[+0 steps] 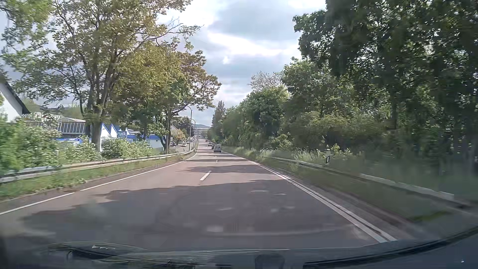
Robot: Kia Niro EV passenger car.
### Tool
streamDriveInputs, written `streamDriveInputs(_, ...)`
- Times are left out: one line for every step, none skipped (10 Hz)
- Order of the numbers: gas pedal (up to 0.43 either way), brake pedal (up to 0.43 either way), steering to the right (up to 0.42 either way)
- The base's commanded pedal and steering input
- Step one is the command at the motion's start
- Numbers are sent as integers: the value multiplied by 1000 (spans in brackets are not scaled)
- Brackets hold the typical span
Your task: Follow the waypoints while adhering to traffic rules and regulations
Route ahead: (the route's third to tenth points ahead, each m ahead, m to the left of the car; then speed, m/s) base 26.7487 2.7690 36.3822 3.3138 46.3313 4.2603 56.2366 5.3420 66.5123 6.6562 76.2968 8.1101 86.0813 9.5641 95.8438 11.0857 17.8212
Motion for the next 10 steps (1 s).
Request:
streamDriveInputs(0,0,-17)
streamDriveInputs(0,0,-17)
streamDriveInputs(0,0,-17)
streamDriveInputs(0,0,-17)
streamDriveInputs(0,0,-17)
streamDriveInputs(0,0,-17)
streamDriveInputs(0,0,-17)
streamDriveInputs(0,0,-17)
streamDriveInputs(0,0,-16)
streamDriveInputs(0,0,-15)
